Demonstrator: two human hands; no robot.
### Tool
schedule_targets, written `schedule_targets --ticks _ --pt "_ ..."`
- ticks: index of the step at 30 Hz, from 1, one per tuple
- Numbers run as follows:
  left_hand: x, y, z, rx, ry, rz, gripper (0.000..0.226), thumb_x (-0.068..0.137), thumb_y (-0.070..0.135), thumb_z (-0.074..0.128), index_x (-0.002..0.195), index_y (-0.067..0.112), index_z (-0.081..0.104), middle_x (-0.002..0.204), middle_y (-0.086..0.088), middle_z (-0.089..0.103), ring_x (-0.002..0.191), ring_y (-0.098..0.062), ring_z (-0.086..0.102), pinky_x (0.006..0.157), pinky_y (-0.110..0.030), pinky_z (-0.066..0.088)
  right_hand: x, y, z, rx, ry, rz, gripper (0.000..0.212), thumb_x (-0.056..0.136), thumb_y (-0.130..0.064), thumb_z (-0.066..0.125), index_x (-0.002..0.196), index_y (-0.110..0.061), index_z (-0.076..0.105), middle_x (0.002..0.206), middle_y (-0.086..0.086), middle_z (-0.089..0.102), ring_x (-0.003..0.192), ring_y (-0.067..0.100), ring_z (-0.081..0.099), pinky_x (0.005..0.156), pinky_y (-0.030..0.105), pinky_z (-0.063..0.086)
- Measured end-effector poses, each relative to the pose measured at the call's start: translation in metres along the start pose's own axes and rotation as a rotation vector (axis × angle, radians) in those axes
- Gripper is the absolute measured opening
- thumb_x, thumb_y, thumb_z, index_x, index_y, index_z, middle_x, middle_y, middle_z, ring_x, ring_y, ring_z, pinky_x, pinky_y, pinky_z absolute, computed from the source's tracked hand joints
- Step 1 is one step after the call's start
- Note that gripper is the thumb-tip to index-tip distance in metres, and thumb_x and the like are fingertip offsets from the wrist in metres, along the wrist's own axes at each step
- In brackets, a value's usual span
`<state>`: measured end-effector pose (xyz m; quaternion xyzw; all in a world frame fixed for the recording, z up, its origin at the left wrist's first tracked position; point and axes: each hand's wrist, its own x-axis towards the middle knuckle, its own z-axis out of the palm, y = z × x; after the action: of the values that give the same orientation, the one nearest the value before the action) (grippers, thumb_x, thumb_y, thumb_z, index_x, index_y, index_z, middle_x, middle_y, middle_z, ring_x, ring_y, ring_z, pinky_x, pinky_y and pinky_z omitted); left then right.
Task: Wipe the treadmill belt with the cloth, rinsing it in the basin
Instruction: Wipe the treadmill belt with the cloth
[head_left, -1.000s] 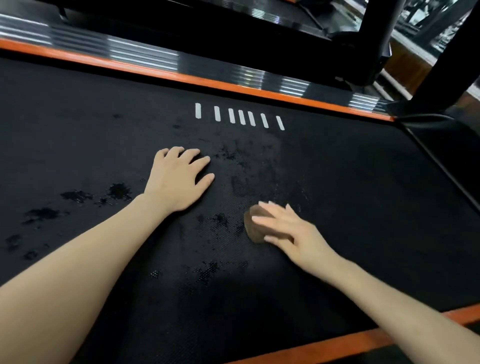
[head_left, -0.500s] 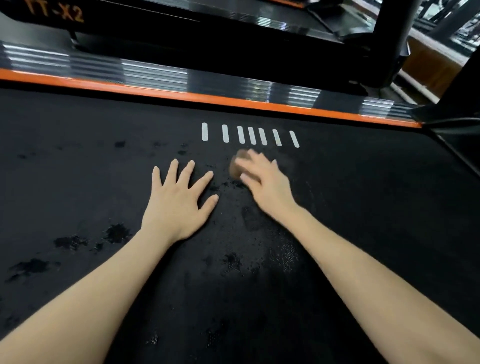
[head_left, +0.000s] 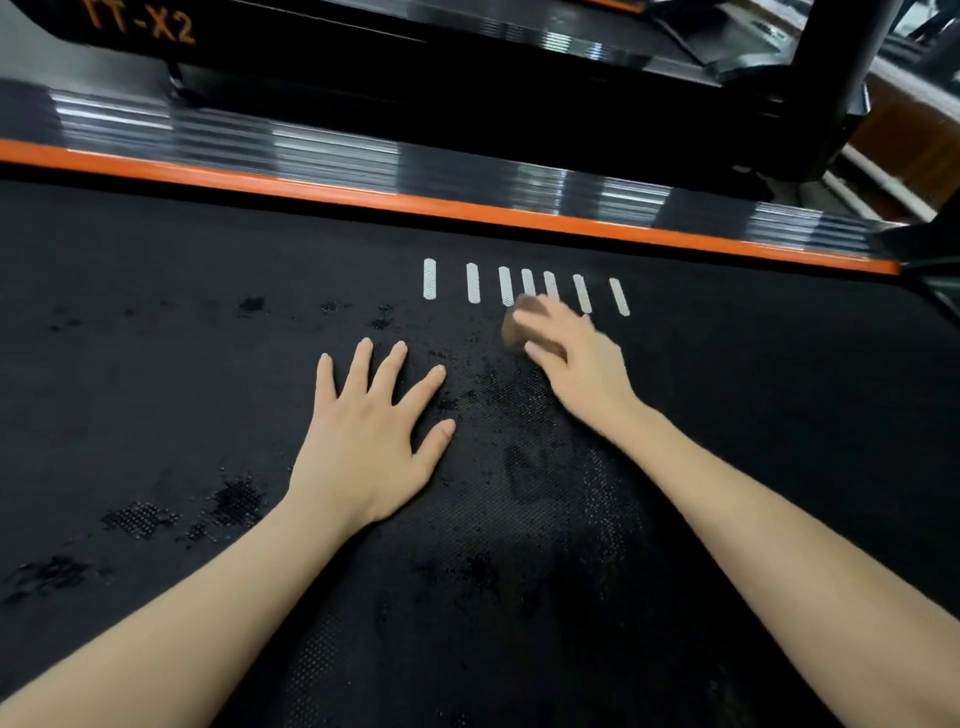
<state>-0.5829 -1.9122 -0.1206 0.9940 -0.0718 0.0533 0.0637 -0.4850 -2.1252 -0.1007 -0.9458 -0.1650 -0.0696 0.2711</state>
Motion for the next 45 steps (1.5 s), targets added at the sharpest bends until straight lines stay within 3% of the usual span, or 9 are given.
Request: schedule_targets --ticks 3,10,15,18,21,27,35,42,45 --pt "-0.001 0.000 0.001 0.008 0.002 0.005 0.065 0.091 0.060 0.016 0.139 0.029 0.045 0.146 -0.014 0.041 0.137 -0.041 0.029 0.110 -0.062 0.020 -0.009 0.018 -0.013 -0.009 -0.097 -0.134 0.040 0.092 -0.018 0.057 0.130 -0.031 0.055 0.147 -0.004 0.040 0.136 0.017 0.036 0.117 0.038 0.014" --pt "-0.001 0.000 0.002 0.007 0.002 0.003 0.064 0.092 0.060 0.016 0.140 0.030 0.044 0.146 -0.013 0.041 0.138 -0.039 0.029 0.110 -0.061 0.021 0.097 0.044 0.003 -0.292 0.248 0.457 0.037 0.096 -0.025 0.044 0.132 -0.019 0.050 0.132 0.014 0.049 0.120 0.035 0.045 0.105 0.045 0.026" --pt "0.000 0.000 0.001 -0.002 -0.001 0.006 0.064 0.092 0.061 0.016 0.141 0.030 0.043 0.147 -0.013 0.040 0.139 -0.039 0.028 0.110 -0.061 0.020 0.103 -0.032 0.047 -0.212 0.040 0.054 0.039 0.099 -0.020 0.042 0.138 -0.021 0.046 0.144 0.014 0.038 0.131 0.038 0.033 0.108 0.044 0.023" --pt "-0.001 -0.001 0.000 -0.014 0.000 0.011 0.062 0.092 0.060 0.018 0.140 0.029 0.045 0.145 -0.014 0.042 0.137 -0.040 0.030 0.110 -0.062 0.021 0.099 -0.014 0.029 -0.248 0.030 0.011 0.038 0.099 -0.020 0.043 0.137 -0.025 0.047 0.146 0.011 0.036 0.132 0.040 0.029 0.106 0.045 0.026" --pt "-0.001 -0.001 0.001 -0.011 0.006 0.009 0.062 0.092 0.059 0.020 0.139 0.029 0.046 0.144 -0.014 0.043 0.137 -0.040 0.032 0.109 -0.062 0.023 0.106 0.055 -0.003 -0.329 0.178 0.220 0.034 0.096 -0.019 0.047 0.129 -0.023 0.055 0.130 0.016 0.045 0.119 0.040 0.043 0.099 0.043 0.032" --pt "-0.001 0.001 0.004 0.007 0.023 0.001 0.061 0.092 0.058 0.022 0.138 0.028 0.048 0.143 -0.014 0.045 0.135 -0.040 0.034 0.107 -0.063 0.026 0.125 0.072 -0.004 -0.317 0.258 0.593 0.039 0.099 -0.025 0.042 0.137 -0.016 0.041 0.148 0.024 0.028 0.133 0.039 0.033 0.113 0.050 0.015" --pt "-0.001 0.000 0.004 0.008 0.029 0.003 0.061 0.092 0.059 0.022 0.138 0.029 0.047 0.143 -0.014 0.045 0.135 -0.041 0.034 0.107 -0.063 0.026 0.122 -0.001 0.038 -0.282 0.046 0.193 0.046 0.102 -0.025 0.035 0.147 -0.019 0.028 0.154 0.020 0.018 0.139 0.038 0.021 0.114 0.046 0.013" --pt "-0.003 0.002 0.003 -0.003 0.022 -0.002 0.062 0.090 0.059 0.021 0.137 0.029 0.048 0.143 -0.015 0.045 0.135 -0.041 0.034 0.108 -0.063 0.024 0.035 -0.013 0.016 -0.095 -0.080 -0.045 0.043 0.099 -0.023 0.045 0.141 -0.029 0.040 0.154 0.006 0.026 0.141 0.029 0.023 0.113 0.043 0.025" --pt "-0.003 0.001 0.003 -0.012 0.011 -0.004 0.065 0.089 0.061 0.017 0.140 0.030 0.045 0.146 -0.014 0.040 0.138 -0.040 0.028 0.110 -0.062 0.019 -0.044 -0.018 -0.001 0.006 -0.144 -0.179 0.043 0.095 -0.022 0.052 0.138 -0.026 0.047 0.151 0.006 0.032 0.141 0.023 0.026 0.117 0.032 0.013"
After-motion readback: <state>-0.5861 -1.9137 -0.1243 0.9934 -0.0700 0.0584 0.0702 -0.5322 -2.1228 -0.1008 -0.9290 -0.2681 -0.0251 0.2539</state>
